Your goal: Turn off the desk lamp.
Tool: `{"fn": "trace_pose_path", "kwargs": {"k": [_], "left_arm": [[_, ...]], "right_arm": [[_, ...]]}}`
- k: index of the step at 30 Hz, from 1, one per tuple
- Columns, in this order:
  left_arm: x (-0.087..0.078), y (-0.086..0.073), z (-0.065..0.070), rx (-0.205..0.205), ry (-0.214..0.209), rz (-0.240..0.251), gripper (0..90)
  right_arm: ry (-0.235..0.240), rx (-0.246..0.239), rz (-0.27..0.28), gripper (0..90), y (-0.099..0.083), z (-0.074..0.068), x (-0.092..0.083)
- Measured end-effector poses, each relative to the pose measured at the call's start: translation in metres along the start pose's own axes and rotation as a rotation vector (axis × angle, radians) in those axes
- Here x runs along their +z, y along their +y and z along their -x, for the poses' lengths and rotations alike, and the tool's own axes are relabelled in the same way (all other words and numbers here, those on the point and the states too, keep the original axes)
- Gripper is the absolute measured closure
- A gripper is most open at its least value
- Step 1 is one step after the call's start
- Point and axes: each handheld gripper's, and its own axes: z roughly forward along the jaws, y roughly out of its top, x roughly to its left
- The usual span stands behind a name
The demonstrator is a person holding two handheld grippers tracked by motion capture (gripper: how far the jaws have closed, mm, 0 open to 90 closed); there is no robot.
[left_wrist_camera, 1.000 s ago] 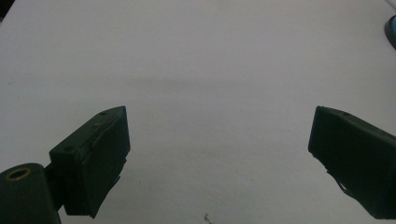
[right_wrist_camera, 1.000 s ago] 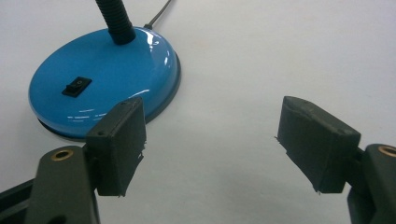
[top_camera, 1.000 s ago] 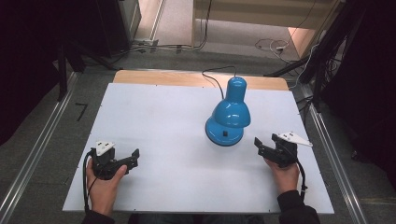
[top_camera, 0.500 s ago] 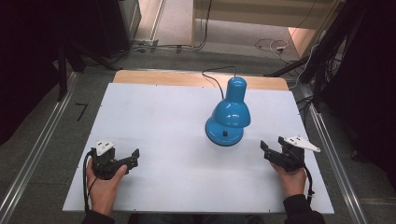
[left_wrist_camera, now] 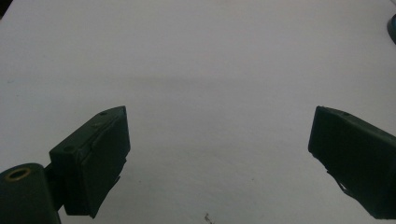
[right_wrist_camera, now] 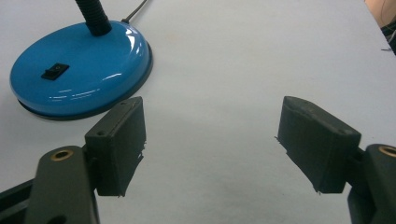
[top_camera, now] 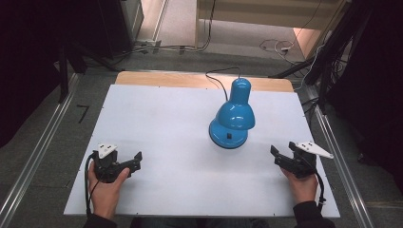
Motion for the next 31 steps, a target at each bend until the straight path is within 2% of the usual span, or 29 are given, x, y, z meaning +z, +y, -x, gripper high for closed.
{"fn": "trace_pose_path", "kwargs": {"k": [16,23,27,28,31], "left_arm": [[0.000,0.000,-0.001,-0.009,0.001,-0.002,6.0],[0.000,0.000,-0.003,-0.016,0.001,0.001,6.0],[0.000,0.000,-0.003,-0.017,0.002,0.002,6.0],[0.000,0.000,-0.003,-0.017,0.001,0.002,6.0],[0.000,0.000,-0.002,-0.016,0.000,-0.001,6.0]], "right_arm": [[-0.020,0.014,-0.019,21.9,-0.008,0.012,-0.009],[-0.049,0.009,-0.038,20.9,-0.015,0.020,-0.011],[-0.075,0.011,-0.060,19.8,-0.020,0.028,-0.012],[-0.081,0.011,-0.077,19.1,-0.022,0.029,-0.011],[-0.088,-0.029,-0.152,16.1,-0.028,0.034,-0.002]]}}
